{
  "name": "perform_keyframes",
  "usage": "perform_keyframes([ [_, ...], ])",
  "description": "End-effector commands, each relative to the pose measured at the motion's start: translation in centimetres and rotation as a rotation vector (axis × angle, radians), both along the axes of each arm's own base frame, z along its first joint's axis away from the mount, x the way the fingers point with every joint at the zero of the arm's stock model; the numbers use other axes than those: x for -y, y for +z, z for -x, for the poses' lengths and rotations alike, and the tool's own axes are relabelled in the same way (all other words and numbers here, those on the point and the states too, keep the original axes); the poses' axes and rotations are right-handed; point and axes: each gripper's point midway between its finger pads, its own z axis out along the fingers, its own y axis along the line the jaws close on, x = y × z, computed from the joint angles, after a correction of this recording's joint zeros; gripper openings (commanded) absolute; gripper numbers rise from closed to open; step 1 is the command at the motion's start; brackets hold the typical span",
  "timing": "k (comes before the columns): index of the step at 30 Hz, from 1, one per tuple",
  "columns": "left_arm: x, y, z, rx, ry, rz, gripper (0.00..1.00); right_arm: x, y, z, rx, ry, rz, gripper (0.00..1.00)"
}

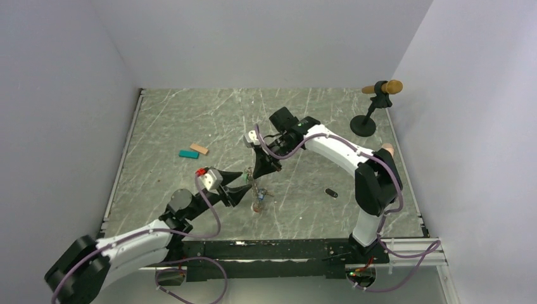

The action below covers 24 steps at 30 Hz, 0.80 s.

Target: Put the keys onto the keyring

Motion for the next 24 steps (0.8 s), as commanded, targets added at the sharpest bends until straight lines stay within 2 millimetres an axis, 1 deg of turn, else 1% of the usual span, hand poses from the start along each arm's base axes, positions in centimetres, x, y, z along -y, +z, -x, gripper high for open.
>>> perform_keyframes([
  [1, -1.7, 1.7, 0.1, -0.009, 0.069, 0.035, 0.70, 2.1, 3.1, -1.3, 0.172, 0.016, 0.111, 0.00],
  [2, -2.0, 1.9, 0.3, -0.008, 0.075, 0.033, 0.74, 2.8, 3.5, -1.3, 0.200, 0.030, 0.153, 0.00],
  [4, -2.6, 3.1, 1.0, 0.020, 0.071, 0.029, 0.78, 4.1, 4.0, -1.2, 0.253, 0.061, 0.235, 0.00],
  [6, -2.9, 4.1, 1.7, 0.056, 0.053, 0.011, 0.80, 5.0, 4.3, -1.0, 0.316, 0.077, 0.302, 0.00],
  [9, -2.9, 5.2, 2.5, 0.112, 0.017, -0.024, 0.81, 5.9, 4.1, -0.6, 0.471, 0.106, 0.390, 0.00],
  [10, -2.7, 5.9, 2.9, 0.152, -0.007, -0.020, 0.80, 6.1, 4.0, -0.4, 0.541, 0.130, 0.427, 0.00],
  [11, -2.3, 6.2, 3.2, 0.181, -0.039, -0.027, 0.78, 6.2, 4.2, -0.2, 0.593, 0.146, 0.449, 0.00],
  [12, -1.9, 6.9, 3.4, 0.227, -0.062, -0.031, 0.77, 6.4, 4.5, -0.2, 0.633, 0.154, 0.463, 0.00],
  [14, -1.2, 7.6, 3.5, 0.264, -0.100, -0.057, 0.76, 6.5, 5.4, 0.2, 0.682, 0.175, 0.475, 0.00],
  [19, 1.1, 8.2, 2.9, 0.288, -0.162, -0.114, 0.69, 6.2, 6.9, 0.7, 0.725, 0.177, 0.482, 0.00],
  [24, 2.9, 8.2, 2.8, 0.290, -0.195, -0.094, 0.57, 5.6, 7.5, 1.1, 0.712, 0.150, 0.448, 0.00],
])
